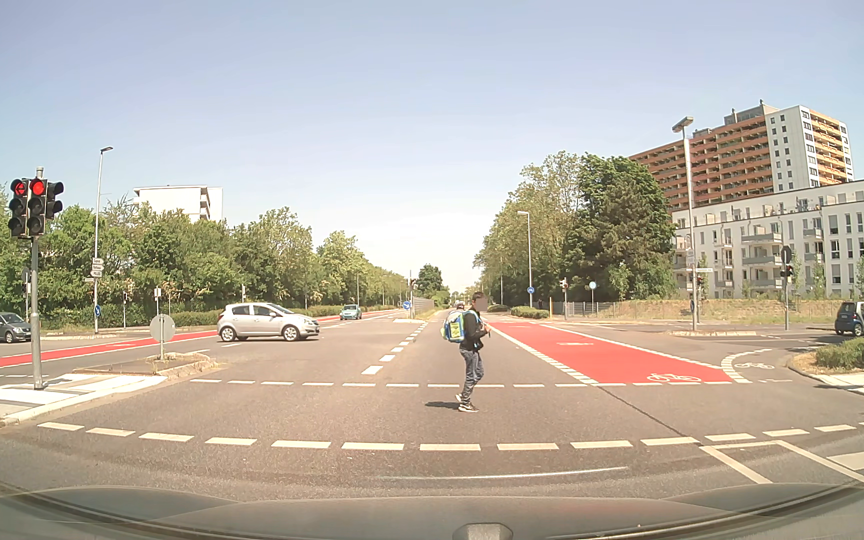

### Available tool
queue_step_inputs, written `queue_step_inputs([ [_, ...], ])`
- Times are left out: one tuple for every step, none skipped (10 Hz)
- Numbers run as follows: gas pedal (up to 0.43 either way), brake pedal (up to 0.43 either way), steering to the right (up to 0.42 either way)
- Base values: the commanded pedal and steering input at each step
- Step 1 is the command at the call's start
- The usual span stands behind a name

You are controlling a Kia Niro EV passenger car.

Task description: Follow the waypoints while adhering to traffic rules and regulations

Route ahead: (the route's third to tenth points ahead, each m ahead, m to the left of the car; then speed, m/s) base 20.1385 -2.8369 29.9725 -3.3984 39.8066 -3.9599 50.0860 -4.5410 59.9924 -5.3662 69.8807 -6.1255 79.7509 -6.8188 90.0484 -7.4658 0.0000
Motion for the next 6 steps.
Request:
queue_step_inputs([
  [0.000,0.366,0.004],
  [0.000,0.366,0.004],
  [0.000,0.372,0.004],
  [0.000,0.366,0.004],
  [0.000,0.366,0.005],
  [0.000,0.366,0.004],
])
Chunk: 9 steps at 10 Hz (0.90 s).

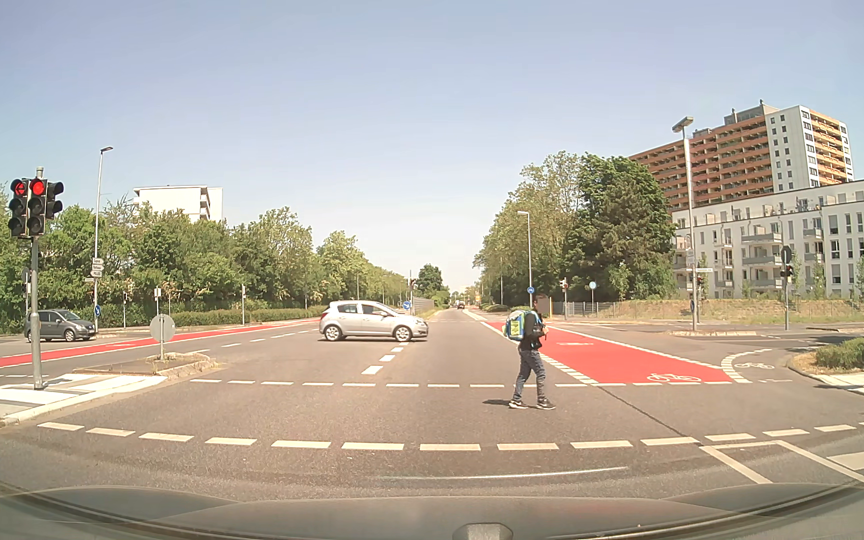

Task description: Follow the waypoints while adhering to traffic rules and regulations

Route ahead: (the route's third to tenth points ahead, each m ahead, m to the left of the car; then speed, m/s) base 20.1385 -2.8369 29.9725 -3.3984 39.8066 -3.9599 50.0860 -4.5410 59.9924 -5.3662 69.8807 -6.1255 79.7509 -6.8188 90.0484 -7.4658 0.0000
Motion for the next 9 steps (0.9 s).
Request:
queue_step_inputs([
  [0.000,0.366,0.005],
  [0.000,0.366,0.005],
  [0.000,0.366,0.004],
  [0.000,0.366,0.005],
  [0.000,0.366,0.004],
  [0.000,0.366,0.005],
  [0.000,0.366,0.004],
  [0.000,0.372,0.005],
  [0.000,0.366,0.005],
])
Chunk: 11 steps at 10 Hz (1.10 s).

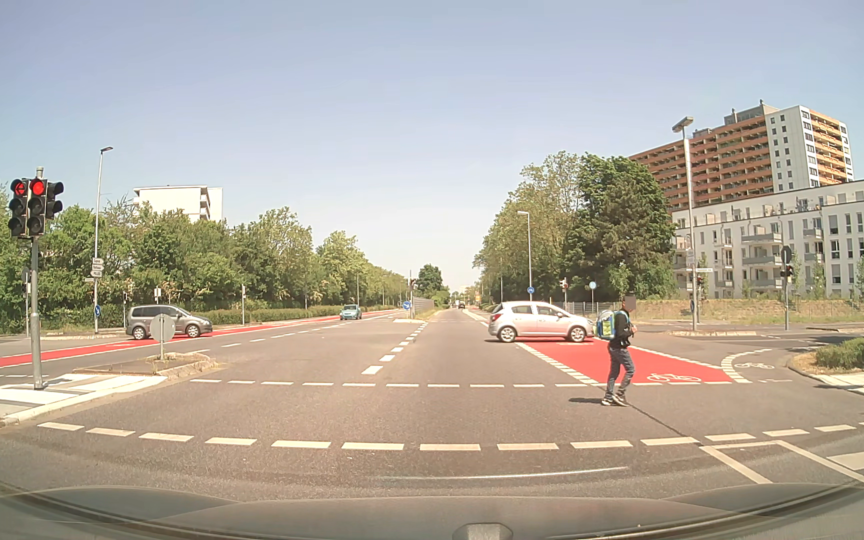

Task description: Follow the waypoints while adhering to traffic rules and regulations

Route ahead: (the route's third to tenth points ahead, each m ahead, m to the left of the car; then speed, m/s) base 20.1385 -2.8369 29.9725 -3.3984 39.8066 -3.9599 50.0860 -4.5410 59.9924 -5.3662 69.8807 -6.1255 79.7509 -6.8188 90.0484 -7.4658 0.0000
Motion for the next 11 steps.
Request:
queue_step_inputs([
  [0.000,0.366,0.005],
  [0.000,0.372,0.004],
  [0.000,0.366,0.004],
  [0.000,0.366,0.004],
  [0.000,0.366,0.003],
  [0.000,0.366,0.003],
  [0.000,0.366,0.004],
  [0.000,0.366,0.004],
  [0.000,0.366,0.004],
  [0.000,0.366,0.004],
  [0.000,0.366,0.004],
])
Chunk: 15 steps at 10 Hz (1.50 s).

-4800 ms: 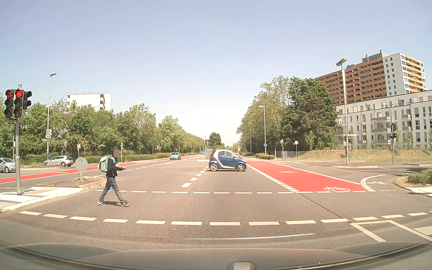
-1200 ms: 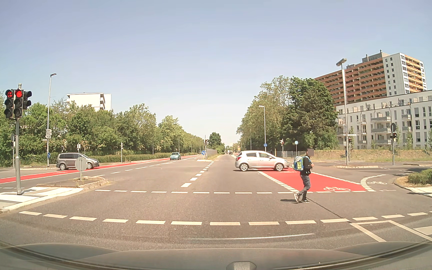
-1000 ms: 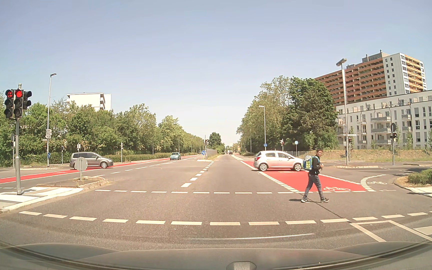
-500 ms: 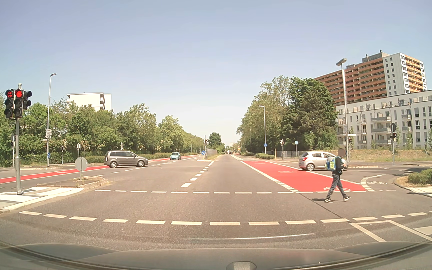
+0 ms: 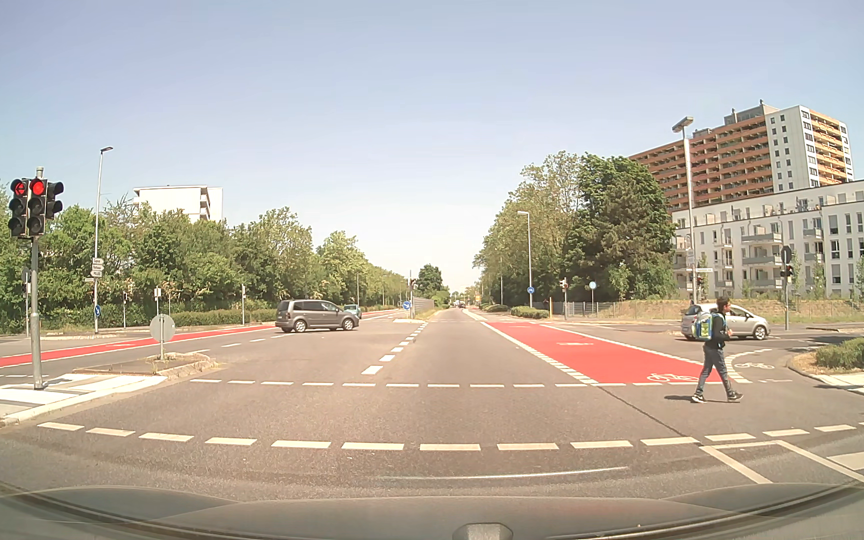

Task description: Follow the waypoints while adhering to traffic rules and regulations

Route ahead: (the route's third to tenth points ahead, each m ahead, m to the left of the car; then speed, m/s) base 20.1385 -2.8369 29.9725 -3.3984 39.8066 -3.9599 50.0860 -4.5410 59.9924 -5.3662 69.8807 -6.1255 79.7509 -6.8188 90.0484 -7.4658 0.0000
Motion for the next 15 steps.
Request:
queue_step_inputs([
  [0.000,0.366,0.004],
  [0.000,0.372,0.004],
  [0.000,0.372,0.004],
  [0.000,0.372,0.003],
  [0.000,0.366,0.004],
  [0.000,0.366,0.004],
  [0.000,0.372,0.004],
  [0.000,0.366,0.004],
  [0.000,0.366,0.004],
  [0.000,0.366,0.004],
  [0.000,0.372,0.004],
  [0.000,0.366,0.004],
  [0.000,0.366,0.004],
  [0.000,0.372,0.004],
  [0.000,0.372,0.004],
])
